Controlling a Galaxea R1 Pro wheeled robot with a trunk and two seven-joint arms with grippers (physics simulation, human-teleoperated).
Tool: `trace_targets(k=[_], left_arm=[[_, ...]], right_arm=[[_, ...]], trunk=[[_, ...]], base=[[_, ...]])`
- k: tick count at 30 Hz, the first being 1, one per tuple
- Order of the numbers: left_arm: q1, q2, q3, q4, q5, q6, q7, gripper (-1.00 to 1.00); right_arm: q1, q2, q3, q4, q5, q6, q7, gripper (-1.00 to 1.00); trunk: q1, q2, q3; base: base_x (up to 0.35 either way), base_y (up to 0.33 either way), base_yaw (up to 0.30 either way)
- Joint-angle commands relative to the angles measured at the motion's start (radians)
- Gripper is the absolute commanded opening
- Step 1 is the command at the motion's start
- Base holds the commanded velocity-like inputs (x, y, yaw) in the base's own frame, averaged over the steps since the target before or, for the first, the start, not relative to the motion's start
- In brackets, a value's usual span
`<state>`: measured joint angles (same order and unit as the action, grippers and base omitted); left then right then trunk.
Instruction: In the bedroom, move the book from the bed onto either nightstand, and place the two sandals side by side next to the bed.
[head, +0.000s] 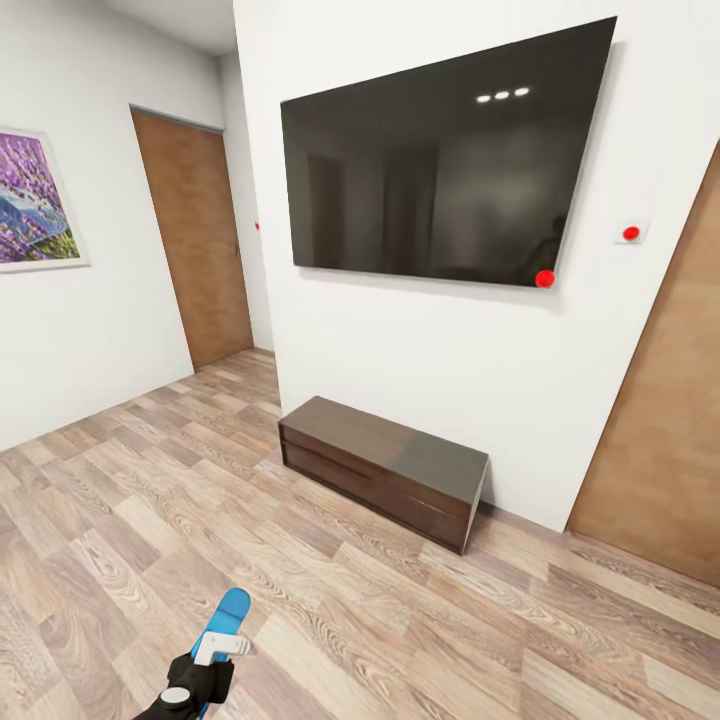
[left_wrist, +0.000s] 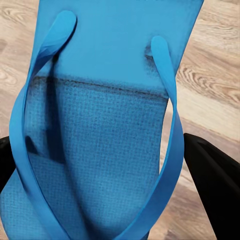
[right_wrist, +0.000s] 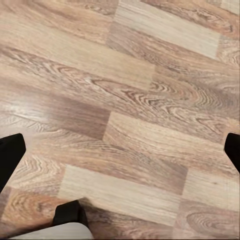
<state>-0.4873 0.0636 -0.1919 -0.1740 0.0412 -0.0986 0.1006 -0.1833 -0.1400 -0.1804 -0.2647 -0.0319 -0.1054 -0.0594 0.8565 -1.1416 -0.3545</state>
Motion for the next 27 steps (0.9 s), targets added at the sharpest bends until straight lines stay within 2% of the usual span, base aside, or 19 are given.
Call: trace_targets(k=[1,8,27], left_arm=[[-0.001,0.0,-0.009,0.001,0.003,-0.004,0.005,-1.0],[-0.001,0.0,-0.009,0.003,0.003,-0.007,0.006,-1.0],[-0.001,0.001,-0.009,0.004,0.004,-0.007,0.007,-1.0]], right_arm=[[-0.001,0.001,0.0,0.004,-0.003,-0.003,0.0,1.0],[-0.001,0.005,0.0,0.015,-0.004,-0.003,0.074,1.0],[-0.001,0.017,-0.003,0.019,-0.01,-0.007,0.16,1.0]], trunk=[[-0.004,0.007,0.002],[-0.031,0.056,0.024],[-0.104,0.189,0.084]], base=[[0.0,0.0,0.0],[0.0,0.0,0.0],[0.0,0.0,0.0]])
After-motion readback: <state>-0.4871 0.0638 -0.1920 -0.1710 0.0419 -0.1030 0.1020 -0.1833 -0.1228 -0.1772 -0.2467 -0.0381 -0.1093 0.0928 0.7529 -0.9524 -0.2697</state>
